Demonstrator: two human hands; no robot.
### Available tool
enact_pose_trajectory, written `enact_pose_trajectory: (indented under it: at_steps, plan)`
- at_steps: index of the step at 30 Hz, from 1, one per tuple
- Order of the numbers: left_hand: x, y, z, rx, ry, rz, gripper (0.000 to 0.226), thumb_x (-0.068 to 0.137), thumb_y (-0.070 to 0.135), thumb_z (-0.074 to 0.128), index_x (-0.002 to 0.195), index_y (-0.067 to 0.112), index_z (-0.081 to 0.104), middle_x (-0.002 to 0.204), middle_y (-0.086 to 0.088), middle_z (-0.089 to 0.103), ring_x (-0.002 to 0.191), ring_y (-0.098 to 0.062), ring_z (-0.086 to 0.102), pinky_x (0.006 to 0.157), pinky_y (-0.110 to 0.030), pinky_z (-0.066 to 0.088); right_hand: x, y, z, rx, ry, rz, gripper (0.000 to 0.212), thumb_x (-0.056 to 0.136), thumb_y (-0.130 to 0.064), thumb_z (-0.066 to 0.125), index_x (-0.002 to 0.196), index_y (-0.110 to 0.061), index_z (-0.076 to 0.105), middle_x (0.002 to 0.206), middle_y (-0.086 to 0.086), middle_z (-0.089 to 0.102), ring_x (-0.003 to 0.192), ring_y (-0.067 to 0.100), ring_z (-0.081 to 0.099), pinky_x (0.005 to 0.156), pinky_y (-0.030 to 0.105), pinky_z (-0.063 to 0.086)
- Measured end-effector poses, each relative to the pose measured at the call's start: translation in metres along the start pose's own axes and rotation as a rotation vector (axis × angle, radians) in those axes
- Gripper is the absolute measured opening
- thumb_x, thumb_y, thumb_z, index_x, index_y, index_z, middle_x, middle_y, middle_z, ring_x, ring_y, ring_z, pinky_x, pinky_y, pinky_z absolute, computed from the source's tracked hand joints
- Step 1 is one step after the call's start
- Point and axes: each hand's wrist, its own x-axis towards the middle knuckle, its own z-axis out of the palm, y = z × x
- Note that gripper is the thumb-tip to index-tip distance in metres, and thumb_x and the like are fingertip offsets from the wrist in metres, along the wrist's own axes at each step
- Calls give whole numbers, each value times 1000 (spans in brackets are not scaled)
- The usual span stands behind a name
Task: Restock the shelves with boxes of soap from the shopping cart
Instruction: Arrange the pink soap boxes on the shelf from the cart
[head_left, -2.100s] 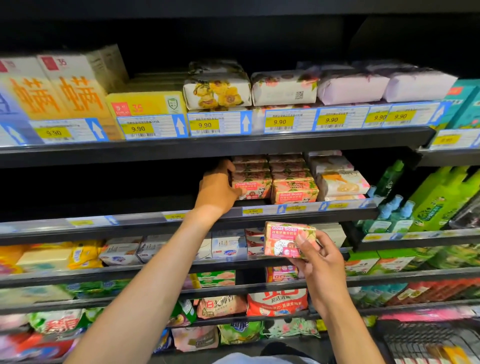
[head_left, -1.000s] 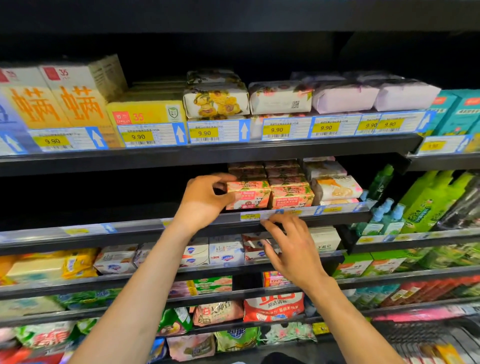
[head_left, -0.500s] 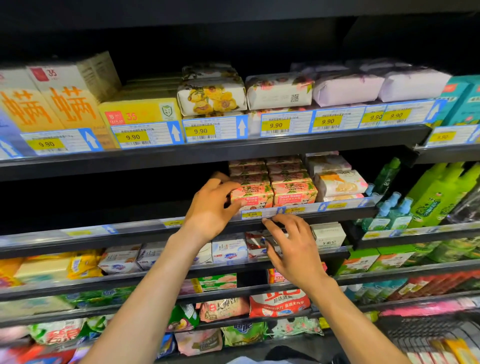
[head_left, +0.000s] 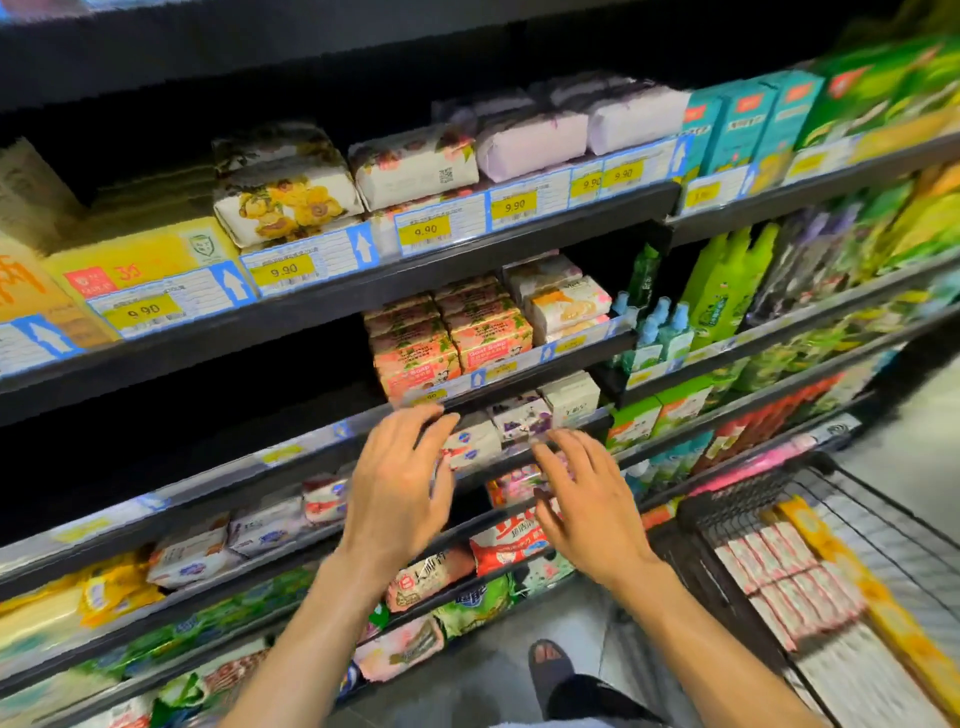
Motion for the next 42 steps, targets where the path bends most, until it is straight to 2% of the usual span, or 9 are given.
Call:
enact_pose_trajectory:
  at_steps: [8, 11, 15, 18, 21, 25, 32, 37, 42]
  plan:
    - [-18, 102, 86, -114, -490, 354, 59, 88, 40, 48, 143, 18, 51, 149, -9, 48, 137, -31, 45, 114, -47, 38, -174, 44, -42, -132, -75, 601, 61, 92, -35, 64, 147, -11, 50, 146, 13, 49, 135, 37, 46, 113, 51, 42]
    - [-20, 152, 119, -157, -595, 484, 57, 87, 40, 53, 140, 19, 53, 146, -7, 50, 134, -30, 48, 112, -48, 41, -238, 55, -58, -169, -82, 824, 65, 88, -34, 72, 145, -10, 52, 144, 15, 51, 131, 39, 48, 108, 52, 46]
    - [-21, 221, 156, -197, -673, 662, 56, 87, 43, 52, 138, 18, 54, 140, -5, 54, 129, -26, 49, 109, -41, 41, -306, 72, -76, -179, -82, 1025, 62, 91, -36, 69, 144, -9, 51, 139, 15, 52, 127, 37, 50, 107, 50, 46]
    - [-23, 269, 188, -237, -732, 727, 57, 86, 43, 55, 138, 18, 56, 137, -4, 56, 127, -25, 50, 109, -38, 38, -349, 96, -83, -150, -83, 1154, 61, 92, -36, 68, 144, -9, 51, 141, 14, 52, 128, 36, 49, 106, 49, 47]
    - [-25, 314, 222, -241, -820, 766, 57, 87, 43, 53, 139, 18, 55, 136, -3, 56, 126, -25, 51, 107, -42, 43, -386, 125, -86, -97, -90, 1255, 61, 91, -34, 69, 144, -8, 52, 140, 14, 54, 128, 35, 51, 106, 48, 48]
    - [-25, 368, 268, -215, -895, 808, 56, 86, 41, 52, 135, 15, 60, 132, -7, 61, 121, -29, 57, 103, -43, 49, -427, 171, -85, -20, -138, 1338, 61, 88, -32, 73, 141, -6, 56, 137, 14, 57, 125, 34, 54, 103, 46, 50]
    - [-23, 429, 338, -145, -980, 819, 53, 88, 43, 45, 127, 11, 64, 118, -13, 68, 103, -35, 65, 87, -41, 57, -462, 233, -66, 89, -142, 1345, 60, 89, -28, 73, 141, -5, 54, 136, 20, 56, 122, 40, 54, 98, 50, 52]
    - [-21, 432, 404, -130, -1090, 824, 51, 90, 37, 55, 134, 12, 57, 130, -13, 61, 117, -36, 58, 97, -46, 51, -471, 266, -26, 163, -163, 1349, 59, 90, -28, 68, 142, -6, 53, 138, 18, 55, 125, 40, 53, 102, 50, 51]
    - [-4, 411, 472, -80, -1185, 778, 54, 87, 33, 56, 136, 10, 56, 132, -16, 60, 119, -39, 56, 96, -49, 51, -457, 296, 30, 209, -169, 1330, 57, 89, -30, 67, 140, -7, 56, 135, 19, 57, 122, 38, 55, 97, 46, 53]
